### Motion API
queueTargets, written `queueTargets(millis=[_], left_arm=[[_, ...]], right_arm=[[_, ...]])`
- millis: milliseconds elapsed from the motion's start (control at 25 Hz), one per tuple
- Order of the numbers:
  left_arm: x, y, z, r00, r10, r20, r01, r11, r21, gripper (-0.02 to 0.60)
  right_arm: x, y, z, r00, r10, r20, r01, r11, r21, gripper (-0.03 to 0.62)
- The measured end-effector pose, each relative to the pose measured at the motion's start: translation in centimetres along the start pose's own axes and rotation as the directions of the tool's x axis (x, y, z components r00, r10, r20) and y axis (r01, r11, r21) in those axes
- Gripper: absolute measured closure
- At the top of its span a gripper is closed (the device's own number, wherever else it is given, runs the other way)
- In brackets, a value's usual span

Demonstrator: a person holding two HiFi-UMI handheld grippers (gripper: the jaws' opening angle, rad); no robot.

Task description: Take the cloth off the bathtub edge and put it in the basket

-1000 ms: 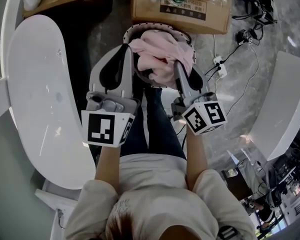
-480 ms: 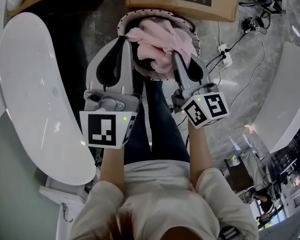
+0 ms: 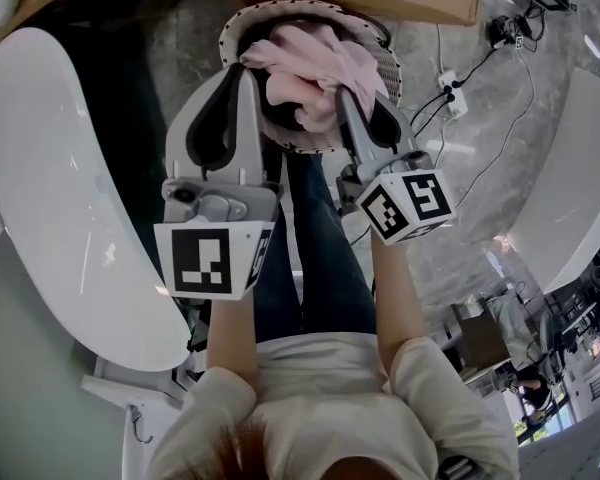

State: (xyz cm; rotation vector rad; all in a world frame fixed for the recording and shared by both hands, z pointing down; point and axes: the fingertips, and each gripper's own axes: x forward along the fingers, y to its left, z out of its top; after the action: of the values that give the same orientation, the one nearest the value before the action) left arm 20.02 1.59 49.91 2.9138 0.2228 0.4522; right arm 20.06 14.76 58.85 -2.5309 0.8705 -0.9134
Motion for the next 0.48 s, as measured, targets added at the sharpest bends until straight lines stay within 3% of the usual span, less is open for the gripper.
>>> queueTargets(millis=[480], left_arm=[[-0.5,0.6,-3.1,1.0,0.002,-0.022,-0.003,0.999,-0.043,0.572]], right_arm=[[1.8,-2.9,-4.6,0.998,-0.043,-0.056,0.044,0.999,0.012,0.531]])
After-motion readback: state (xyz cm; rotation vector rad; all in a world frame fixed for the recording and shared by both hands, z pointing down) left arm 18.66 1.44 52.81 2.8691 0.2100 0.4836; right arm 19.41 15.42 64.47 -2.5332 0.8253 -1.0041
